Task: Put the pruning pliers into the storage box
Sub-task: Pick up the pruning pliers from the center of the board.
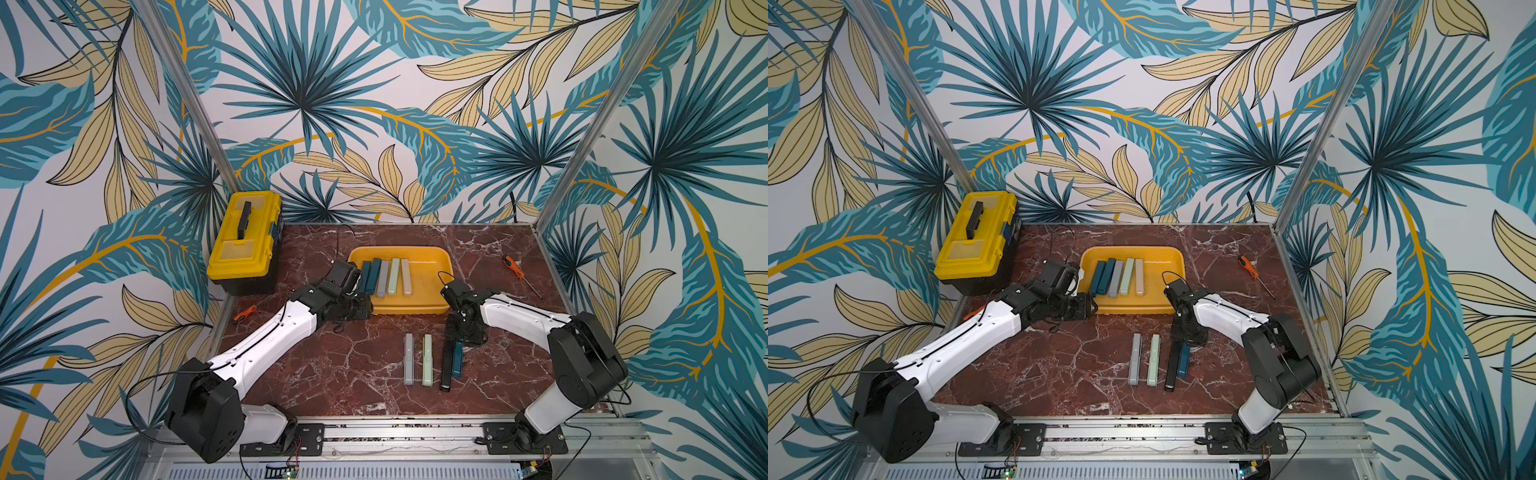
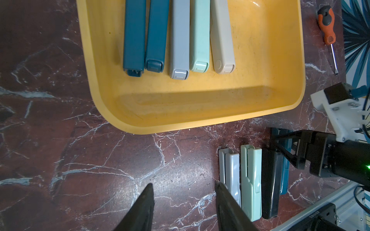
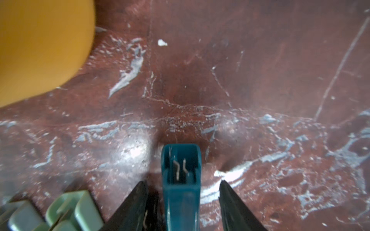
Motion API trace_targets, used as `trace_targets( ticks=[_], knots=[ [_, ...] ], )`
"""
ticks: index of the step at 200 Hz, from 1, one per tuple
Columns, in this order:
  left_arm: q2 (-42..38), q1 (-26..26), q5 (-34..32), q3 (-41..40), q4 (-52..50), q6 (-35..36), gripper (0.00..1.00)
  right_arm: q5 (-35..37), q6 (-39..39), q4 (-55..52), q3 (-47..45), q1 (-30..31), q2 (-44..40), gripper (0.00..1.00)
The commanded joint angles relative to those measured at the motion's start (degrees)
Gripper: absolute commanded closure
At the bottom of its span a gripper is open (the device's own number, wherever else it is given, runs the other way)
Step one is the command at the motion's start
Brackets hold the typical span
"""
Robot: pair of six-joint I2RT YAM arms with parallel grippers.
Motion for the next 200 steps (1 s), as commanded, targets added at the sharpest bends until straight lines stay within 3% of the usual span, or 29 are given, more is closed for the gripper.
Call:
trace_targets(
  ticks=[1,150,200],
  knots=[
    [-1.4,0.3,-0.4,1.1,-0.8,0.7,0.49,0.6,1.0,0.7,-1.3,0.1,1.4,0.41],
    [-1.4,0.3,0.5,0.5,-0.3,0.0,0.49,3.8,1.4,-2.3,-4.5,-0.1,-0.9,0.43],
    [-1.0,0.4,0.6,0.8,-0.1,0.0,0.49,0.4,1.9,-1.2,-2.8,-0.5,2.6,0.46]
  ],
)
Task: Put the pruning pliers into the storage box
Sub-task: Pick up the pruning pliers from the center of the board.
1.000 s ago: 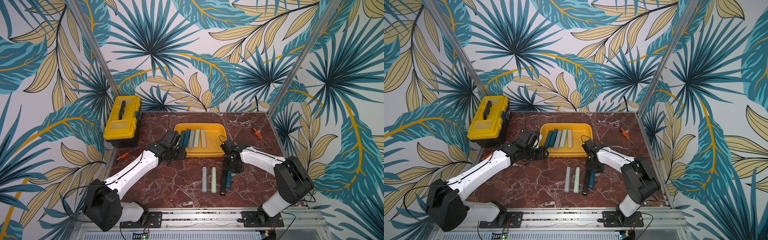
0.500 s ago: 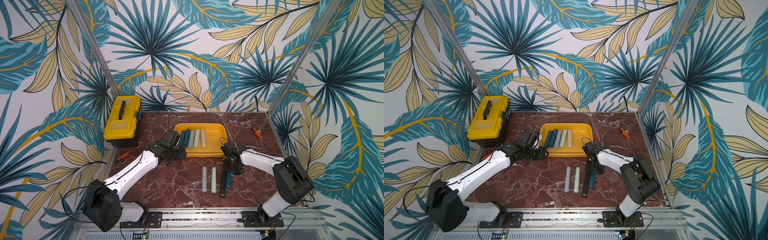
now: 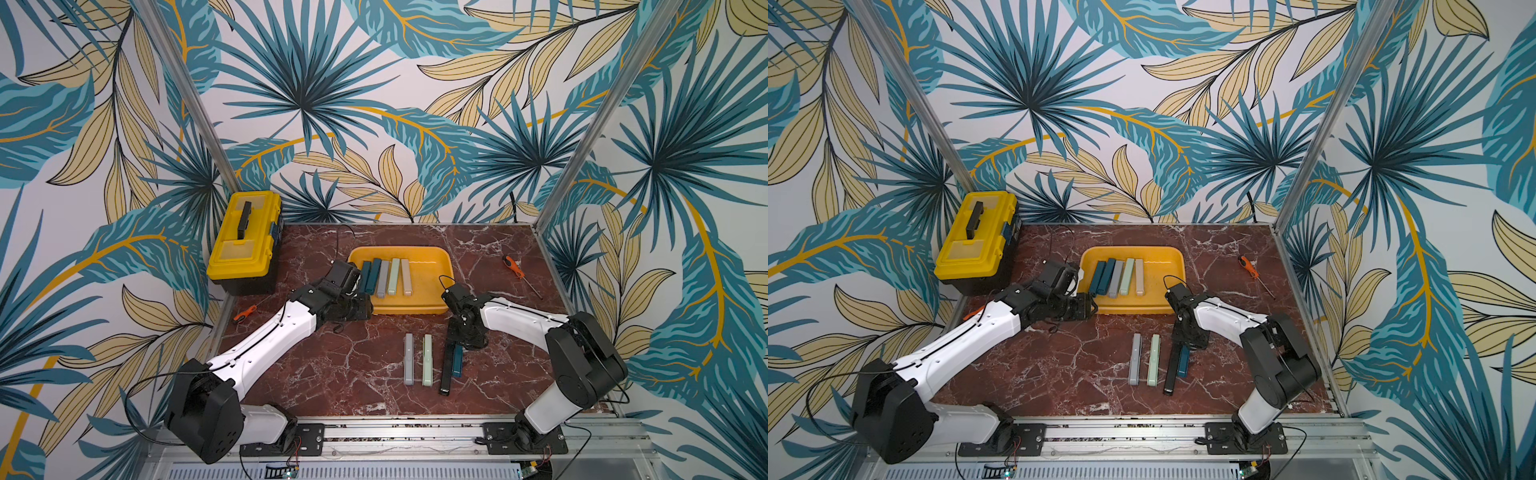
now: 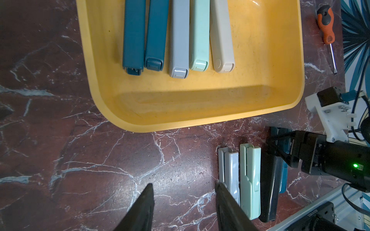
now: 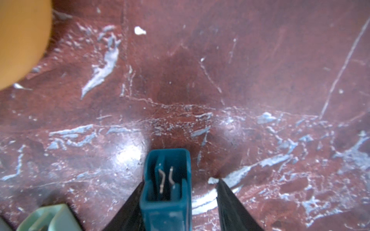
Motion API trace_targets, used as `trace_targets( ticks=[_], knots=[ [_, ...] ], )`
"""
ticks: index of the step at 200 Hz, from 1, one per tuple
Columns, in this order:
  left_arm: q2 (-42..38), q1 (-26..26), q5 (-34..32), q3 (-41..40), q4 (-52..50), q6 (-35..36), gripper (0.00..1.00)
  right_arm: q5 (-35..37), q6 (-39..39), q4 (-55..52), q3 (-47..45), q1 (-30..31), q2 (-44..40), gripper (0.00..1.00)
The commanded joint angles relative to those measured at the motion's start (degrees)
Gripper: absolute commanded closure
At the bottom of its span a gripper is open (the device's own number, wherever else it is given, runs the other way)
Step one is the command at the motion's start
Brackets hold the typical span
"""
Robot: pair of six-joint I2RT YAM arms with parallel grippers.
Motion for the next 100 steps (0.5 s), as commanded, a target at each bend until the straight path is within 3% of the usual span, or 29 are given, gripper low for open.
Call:
trace_targets(
  ticks=[1,62,100],
  knots=[
    [-0.9,0.3,0.3,0.9,0.2,0.2,0.49,-0.3,0.8,-2.5,-0.4,-0.3,3.0,0.46],
    [-0.9,0.4,0.0,1.0,-0.1,0.6,0.49,-4.4,2.3,0.0,-2.6,-0.3,4.0,0.53],
    [-0.9,0.4,-0.4,1.5,-0.8,1.0,0.49,-5.6,2.6,2.0,-2.7,-0.2,5.8,0.71]
  ],
)
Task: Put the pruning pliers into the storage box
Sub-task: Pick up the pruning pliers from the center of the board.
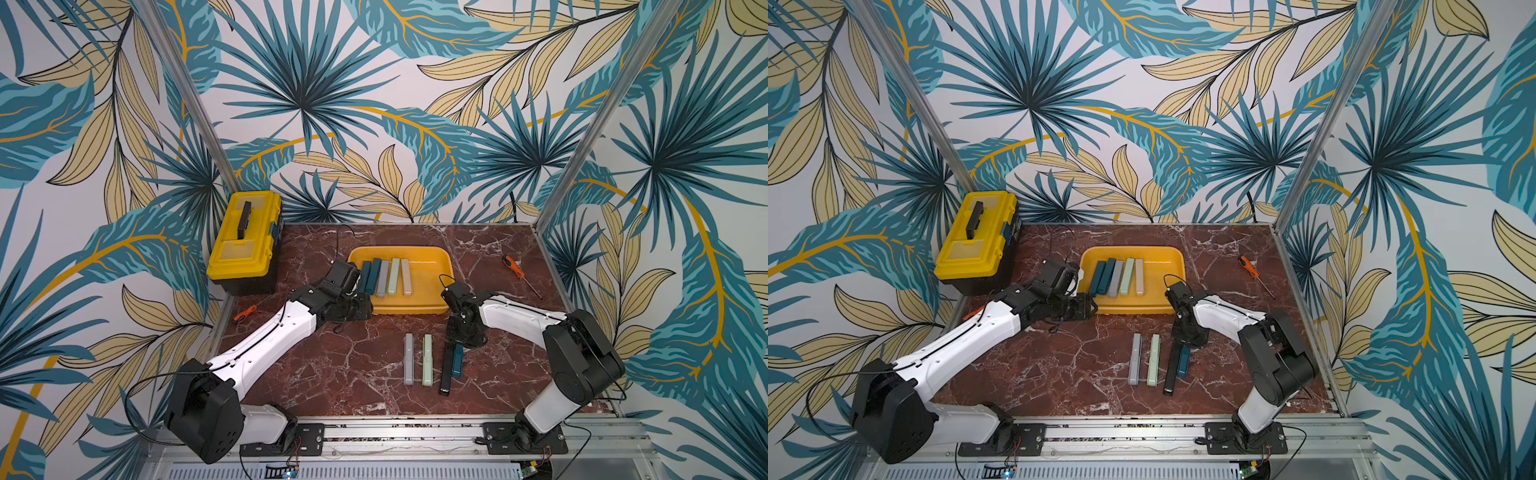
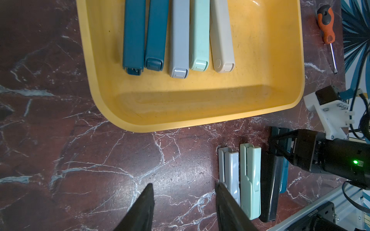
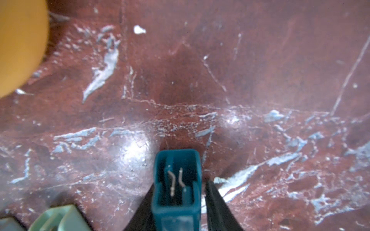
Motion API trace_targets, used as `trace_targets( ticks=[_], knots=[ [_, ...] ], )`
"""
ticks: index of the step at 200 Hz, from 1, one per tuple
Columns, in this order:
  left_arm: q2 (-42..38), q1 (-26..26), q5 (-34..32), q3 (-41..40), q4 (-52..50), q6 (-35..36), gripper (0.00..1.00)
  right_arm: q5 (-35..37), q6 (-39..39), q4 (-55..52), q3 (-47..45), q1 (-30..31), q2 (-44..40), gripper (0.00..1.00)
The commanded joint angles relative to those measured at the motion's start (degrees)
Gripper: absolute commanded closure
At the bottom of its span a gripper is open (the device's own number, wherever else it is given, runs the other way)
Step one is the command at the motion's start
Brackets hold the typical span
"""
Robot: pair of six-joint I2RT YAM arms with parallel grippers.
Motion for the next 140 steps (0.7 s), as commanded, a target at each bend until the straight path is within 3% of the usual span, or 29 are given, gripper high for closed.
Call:
trace_targets(
  ticks=[1,72,140],
  knots=[
    [-0.9,0.4,-0.4,1.5,-0.7,0.9,0.49,-3.7,1.1,2.2,-3.4,0.1,4.8,0.71],
    [-0.8,0.3,-0.7,1.5,-0.7,1.0,0.49,-1.7,-0.4,-1.1,-1.5,0.1,1.5,0.74],
    [-0.3,0.4,-1.3,1.4,-0.4,1.3,0.49,1.1,-8.3,-16.6,15.0,0.0,-5.3,0.73]
  ],
)
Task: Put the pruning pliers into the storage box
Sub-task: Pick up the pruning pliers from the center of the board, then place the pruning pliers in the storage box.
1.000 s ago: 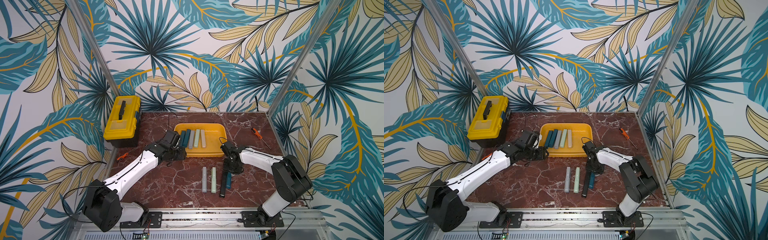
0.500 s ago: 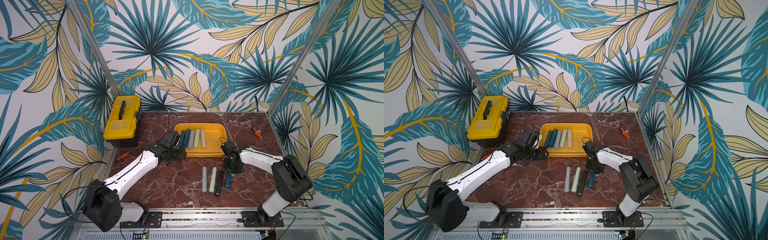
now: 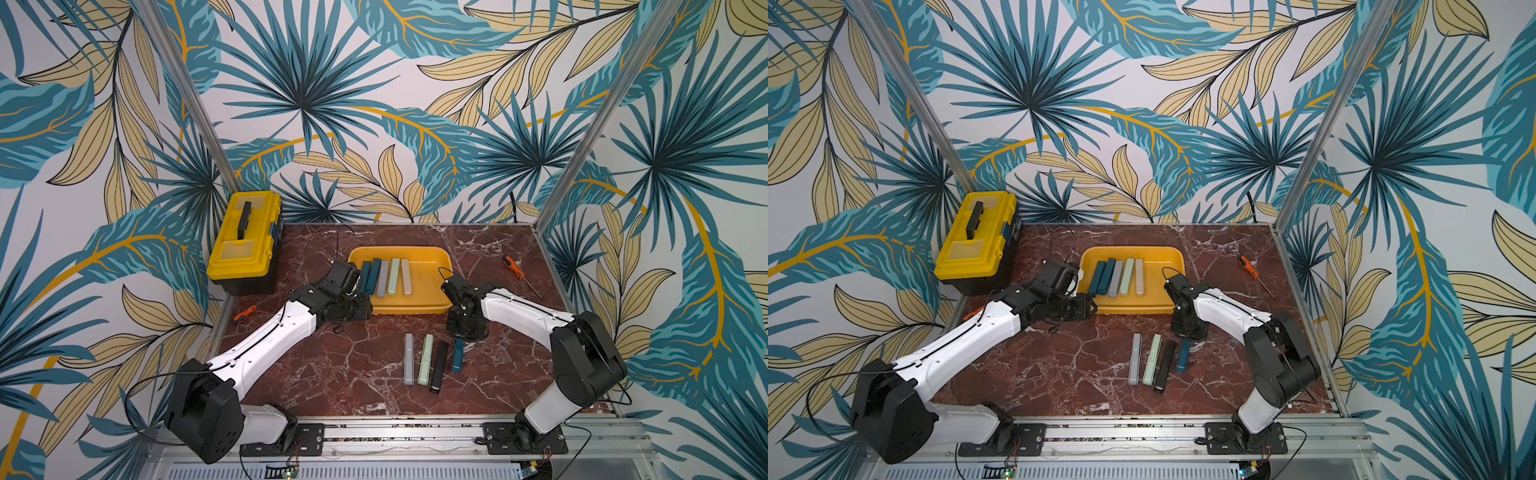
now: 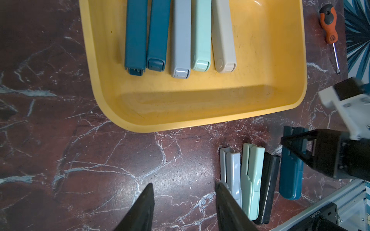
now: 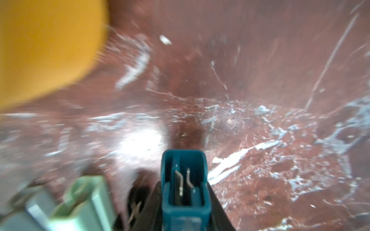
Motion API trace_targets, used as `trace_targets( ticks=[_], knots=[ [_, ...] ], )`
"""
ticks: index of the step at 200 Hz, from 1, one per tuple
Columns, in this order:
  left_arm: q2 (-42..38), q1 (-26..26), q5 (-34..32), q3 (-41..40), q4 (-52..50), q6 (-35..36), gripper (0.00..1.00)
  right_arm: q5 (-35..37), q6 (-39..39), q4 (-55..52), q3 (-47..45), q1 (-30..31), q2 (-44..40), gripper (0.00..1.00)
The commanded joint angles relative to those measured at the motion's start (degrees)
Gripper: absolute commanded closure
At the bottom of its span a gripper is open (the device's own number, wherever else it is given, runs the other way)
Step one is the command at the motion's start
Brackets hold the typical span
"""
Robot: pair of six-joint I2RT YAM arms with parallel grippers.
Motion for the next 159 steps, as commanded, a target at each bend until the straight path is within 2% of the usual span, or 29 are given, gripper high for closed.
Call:
trace_targets(
  ticks=[1,71,111,159],
  knots=[
    [-0.3,0.4,-0.9,1.4,-0.2,1.0,0.49,1.3,-4.3,-7.6,6.5,0.1,-3.1,0.73],
    [0.2,0.4,0.5,1.3,1.6,0.1,0.49,1.5,-14.4,-15.3,30.1,-0.7,5.5,0.74],
    [1.0,0.4,0.4,1.3,2.6,-0.7,0.49,-0.7,-19.8,-13.6,46.3,-1.8,16.6,0.73],
    [2.0,0.4,0.1,2.9,2.6,-0.8,0.49,-2.8,-22.4,-15.1,64.4,-2.7,32.3,0.73]
  ],
)
